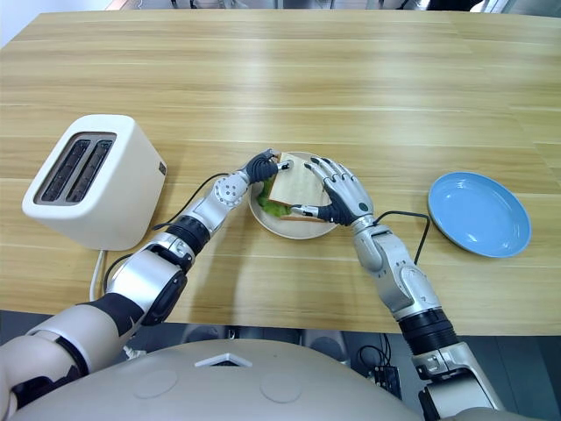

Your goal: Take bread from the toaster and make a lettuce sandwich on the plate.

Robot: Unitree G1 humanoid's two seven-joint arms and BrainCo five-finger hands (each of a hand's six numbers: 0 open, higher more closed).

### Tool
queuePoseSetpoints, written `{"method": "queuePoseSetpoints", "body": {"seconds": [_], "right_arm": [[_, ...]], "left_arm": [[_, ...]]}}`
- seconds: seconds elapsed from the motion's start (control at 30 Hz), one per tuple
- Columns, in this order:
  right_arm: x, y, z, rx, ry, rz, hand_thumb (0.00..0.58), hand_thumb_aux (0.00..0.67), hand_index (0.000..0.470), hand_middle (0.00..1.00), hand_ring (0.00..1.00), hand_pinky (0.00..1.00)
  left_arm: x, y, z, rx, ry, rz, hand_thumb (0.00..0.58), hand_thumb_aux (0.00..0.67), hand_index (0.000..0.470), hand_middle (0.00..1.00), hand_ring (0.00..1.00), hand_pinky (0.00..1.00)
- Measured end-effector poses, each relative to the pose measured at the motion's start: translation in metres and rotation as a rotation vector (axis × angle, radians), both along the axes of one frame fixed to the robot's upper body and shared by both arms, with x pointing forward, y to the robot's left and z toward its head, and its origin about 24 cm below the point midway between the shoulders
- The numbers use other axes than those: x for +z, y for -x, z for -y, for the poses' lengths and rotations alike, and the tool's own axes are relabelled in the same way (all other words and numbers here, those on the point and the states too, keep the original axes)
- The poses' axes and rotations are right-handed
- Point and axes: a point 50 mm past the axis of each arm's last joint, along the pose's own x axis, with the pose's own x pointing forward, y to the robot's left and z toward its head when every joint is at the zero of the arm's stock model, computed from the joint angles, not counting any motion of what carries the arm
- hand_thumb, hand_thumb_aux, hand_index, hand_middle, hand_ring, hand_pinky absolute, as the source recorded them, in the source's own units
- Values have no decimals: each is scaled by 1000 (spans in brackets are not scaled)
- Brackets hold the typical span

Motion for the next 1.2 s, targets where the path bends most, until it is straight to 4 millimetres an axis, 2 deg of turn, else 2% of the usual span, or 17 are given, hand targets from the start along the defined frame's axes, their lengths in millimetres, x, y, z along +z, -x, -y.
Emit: {"method": "queuePoseSetpoints", "body": {"seconds": [0.33, 0.47, 0.63, 0.77, 0.93, 0.97, 1.0, 1.03, 1.07, 1.13, 1.2], "right_arm": [[-17, -2, -15, 97, 101, -70, 0, 0, 0, 0, 0, 0], [-17, -1, -15, 122, 145, -73, 0, 0, 0, 0, 0, 0], [-21, 6, -24, 180, 185, -99, 0, 0, 0, 0, 0, 0], [-26, 13, -31, 220, 208, -110, 0, 0, 0, 0, 0, 0], [-35, 8, -39, 252, 246, -115, 0, 0, 0, 0, 0, 0], [-36, 7, -41, 255, 248, -112, 0, 0, 0, 0, 0, 0], [-38, 7, -42, 257, 248, -109, 0, 0, 0, 0, 0, 0], [-38, 6, -44, 262, 252, -104, 0, 0, 0, 0, 0, 0], [-39, 6, -46, 270, 264, -96, 0, 0, 0, 0, 0, 0], [-42, 7, -49, 283, 276, -91, 0, 0, 0, 0, 0, 0], [-44, 7, -52, 287, 278, -83, 0, 0, 0, 0, 0, 0]], "left_arm": [[-1, 1, 3, -12, -41, 20, 580, 670, 460, 1000, 1000, 1000], [-2, 1, 3, -12, -57, 27, 580, 670, 460, 1000, 1000, 1000], [-4, 1, 1, -10, -80, 27, 580, 670, 460, 1000, 1000, 1000], [-7, 1, -3, -1, -95, 18, 580, 670, 460, 1000, 1000, 1000], [-8, -1, -14, 22, -151, 42, 580, 665, 456, 1000, 1000, 1000], [-9, -2, -17, 27, -165, 48, 491, 407, 280, 1000, 1000, 1000], [-8, -2, -19, 34, -178, 60, 0, 0, 0, 722, 722, 722], [-6, -3, -22, 36, -200, 90, 0, 0, 0, 722, 722, 722], [-2, -4, -27, 45, -225, 127, 0, 0, 0, 0, 0, 0], [12, -9, -35, 66, -241, 217, 0, 0, 0, 0, 0, 0], [43, -16, -39, 85, -216, 363, 0, 0, 0, 0, 0, 0]]}}
